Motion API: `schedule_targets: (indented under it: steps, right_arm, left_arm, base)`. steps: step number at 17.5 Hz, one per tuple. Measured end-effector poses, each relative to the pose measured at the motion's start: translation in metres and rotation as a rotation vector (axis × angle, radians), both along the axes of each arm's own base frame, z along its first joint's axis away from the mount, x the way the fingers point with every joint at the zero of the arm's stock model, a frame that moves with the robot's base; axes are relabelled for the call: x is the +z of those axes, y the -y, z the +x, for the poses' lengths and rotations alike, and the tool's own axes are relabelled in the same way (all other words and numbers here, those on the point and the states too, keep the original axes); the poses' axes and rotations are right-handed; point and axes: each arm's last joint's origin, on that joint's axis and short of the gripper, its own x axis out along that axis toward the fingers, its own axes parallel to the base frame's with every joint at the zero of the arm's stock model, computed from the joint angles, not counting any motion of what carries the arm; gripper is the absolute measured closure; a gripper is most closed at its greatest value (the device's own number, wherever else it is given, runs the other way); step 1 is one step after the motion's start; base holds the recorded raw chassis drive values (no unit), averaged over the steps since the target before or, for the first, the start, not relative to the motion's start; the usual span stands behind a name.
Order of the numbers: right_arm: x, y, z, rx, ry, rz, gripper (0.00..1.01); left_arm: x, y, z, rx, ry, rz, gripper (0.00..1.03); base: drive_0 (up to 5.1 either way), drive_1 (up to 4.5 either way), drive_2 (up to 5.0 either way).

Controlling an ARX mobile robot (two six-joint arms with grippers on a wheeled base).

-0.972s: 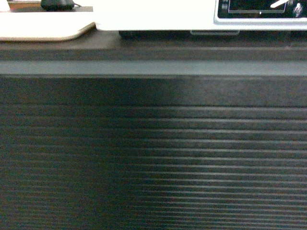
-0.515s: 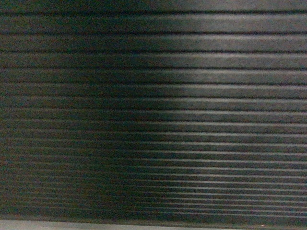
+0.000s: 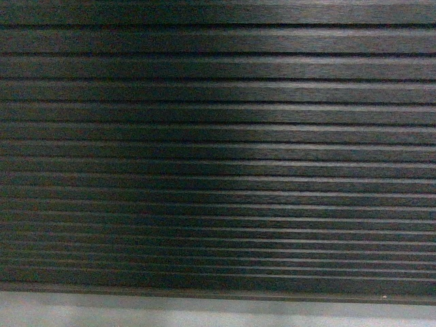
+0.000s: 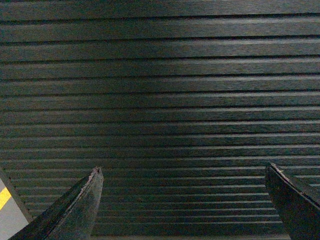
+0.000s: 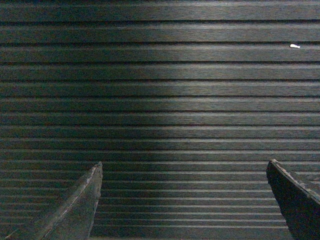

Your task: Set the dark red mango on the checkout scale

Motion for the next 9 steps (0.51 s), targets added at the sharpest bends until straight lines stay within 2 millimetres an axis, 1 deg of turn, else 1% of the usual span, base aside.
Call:
schedule_targets:
  steps: [9]
  right_arm:
    - [0.0, 0.0, 0.0, 0.0, 0.0, 0.0, 0.03]
  left_arm:
    - [0.0002, 0.0, 0.0, 0.0, 0.002, 0.0, 0.05]
  base:
    - [0.0, 0.0, 0.0]
